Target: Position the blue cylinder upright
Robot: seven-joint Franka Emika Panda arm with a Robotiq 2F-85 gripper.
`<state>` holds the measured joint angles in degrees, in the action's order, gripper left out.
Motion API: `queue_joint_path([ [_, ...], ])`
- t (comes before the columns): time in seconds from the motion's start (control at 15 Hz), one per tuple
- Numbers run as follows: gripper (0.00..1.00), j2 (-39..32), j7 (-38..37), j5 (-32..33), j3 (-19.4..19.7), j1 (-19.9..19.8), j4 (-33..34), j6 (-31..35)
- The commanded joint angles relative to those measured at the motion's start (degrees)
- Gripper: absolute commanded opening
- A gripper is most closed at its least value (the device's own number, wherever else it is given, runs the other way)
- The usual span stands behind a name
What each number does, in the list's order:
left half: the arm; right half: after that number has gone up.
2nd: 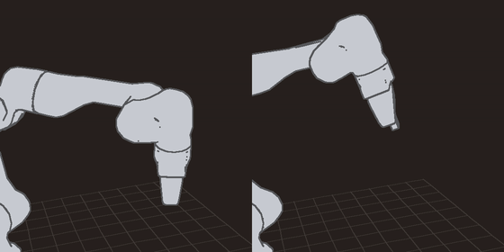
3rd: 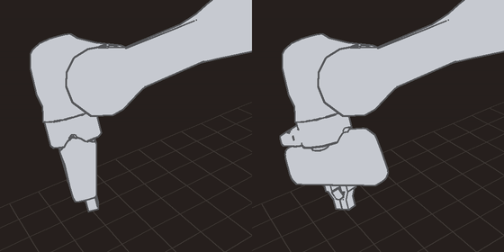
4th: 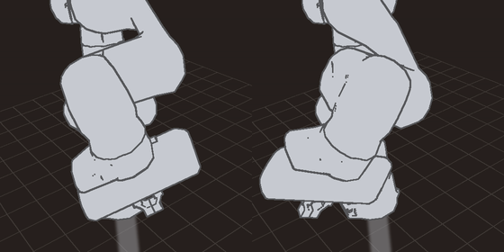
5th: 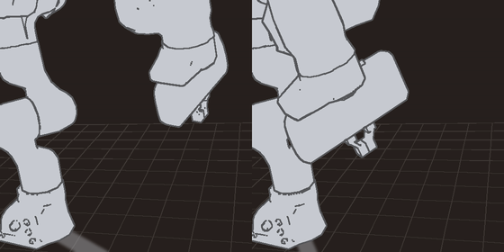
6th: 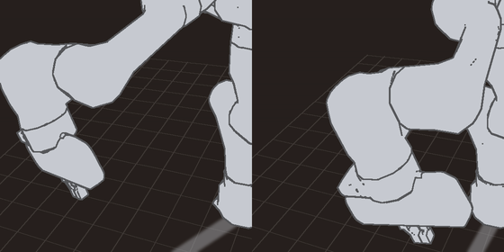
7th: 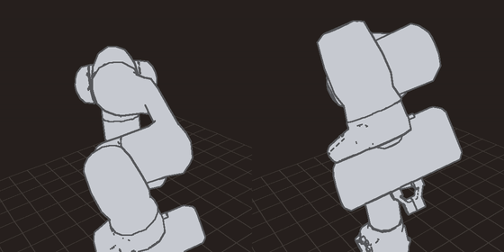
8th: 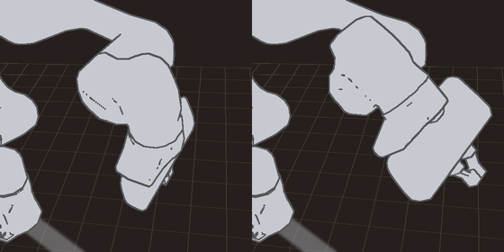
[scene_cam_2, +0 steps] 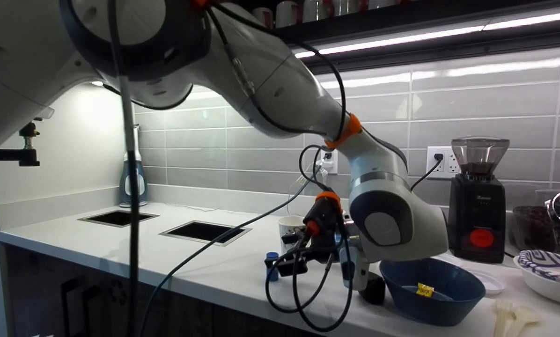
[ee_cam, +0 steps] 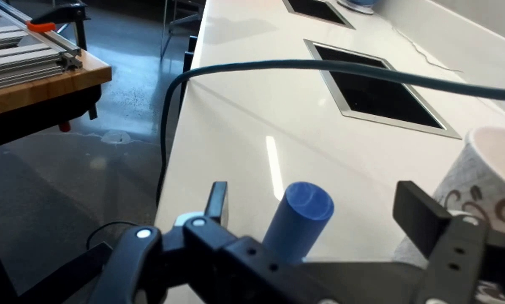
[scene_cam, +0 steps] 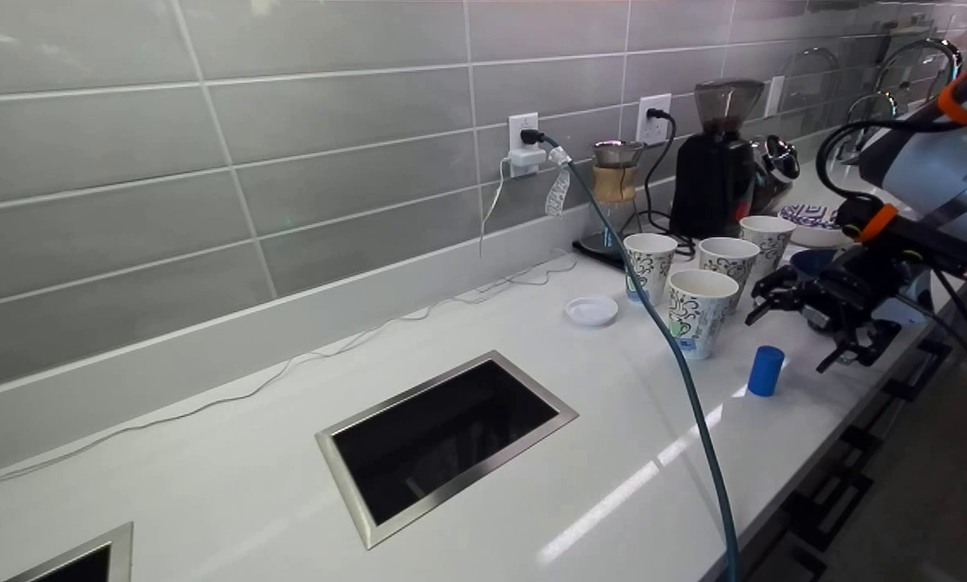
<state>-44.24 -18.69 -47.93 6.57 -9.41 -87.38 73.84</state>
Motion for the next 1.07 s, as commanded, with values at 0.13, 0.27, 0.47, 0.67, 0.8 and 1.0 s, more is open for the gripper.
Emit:
queue_joint_path([
  [0.13,1.00,19.1,-0.7,12.0,3.5,5.8,-12.9,5.1],
  [0.27,1.00,25.6,-1.9,17.4,3.2,7.4,-16.1,6.0],
  [0.47,1.00,33.1,-4.7,25.3,1.8,8.9,-17.9,5.5],
  [0.67,1.00,37.6,-5.8,33.5,0.3,9.9,-17.8,5.3],
  [0.8,1.00,39.6,-5.3,39.4,-0.9,10.2,-17.8,5.3],
  [1.0,1.00,42.5,-4.9,47.9,-3.1,10.8,-18.9,5.0],
])
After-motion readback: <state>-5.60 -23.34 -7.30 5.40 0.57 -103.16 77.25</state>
